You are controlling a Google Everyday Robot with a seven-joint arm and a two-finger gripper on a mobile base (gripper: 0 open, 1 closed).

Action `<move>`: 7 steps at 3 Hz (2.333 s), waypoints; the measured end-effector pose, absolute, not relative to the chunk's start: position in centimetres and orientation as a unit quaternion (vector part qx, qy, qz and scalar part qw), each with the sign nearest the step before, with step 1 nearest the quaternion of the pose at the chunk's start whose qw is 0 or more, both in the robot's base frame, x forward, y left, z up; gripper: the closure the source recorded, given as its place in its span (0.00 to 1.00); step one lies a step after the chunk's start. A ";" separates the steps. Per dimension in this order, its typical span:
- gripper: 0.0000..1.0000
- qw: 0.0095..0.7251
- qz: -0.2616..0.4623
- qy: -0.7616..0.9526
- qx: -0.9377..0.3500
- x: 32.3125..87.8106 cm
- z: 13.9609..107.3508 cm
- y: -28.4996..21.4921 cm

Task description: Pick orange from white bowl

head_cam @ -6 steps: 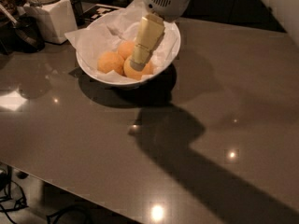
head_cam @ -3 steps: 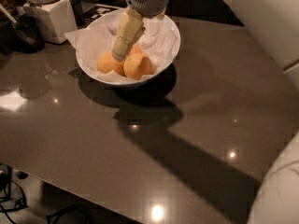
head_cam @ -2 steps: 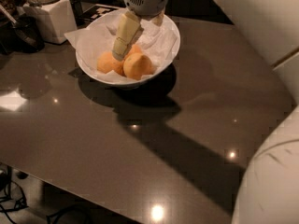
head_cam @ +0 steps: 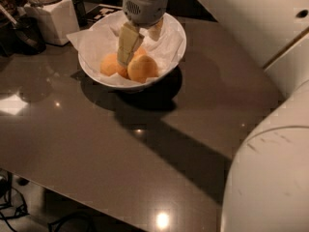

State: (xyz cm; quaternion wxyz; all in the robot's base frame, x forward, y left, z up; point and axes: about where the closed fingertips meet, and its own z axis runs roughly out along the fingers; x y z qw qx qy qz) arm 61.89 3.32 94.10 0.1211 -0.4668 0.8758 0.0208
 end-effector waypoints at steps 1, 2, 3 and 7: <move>0.19 0.117 0.012 0.875 -0.469 62.5 93.5 3.8; 0.21 0.111 0.006 0.874 -0.472 63.3 92.8 4.1; 0.24 0.103 0.005 0.876 -0.471 64.0 92.0 4.0; 0.32 0.070 0.032 0.897 -0.434 64.0 88.6 0.3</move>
Offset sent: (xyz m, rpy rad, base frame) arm 0.0102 -0.0005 -0.0192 -0.0917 0.0517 0.0103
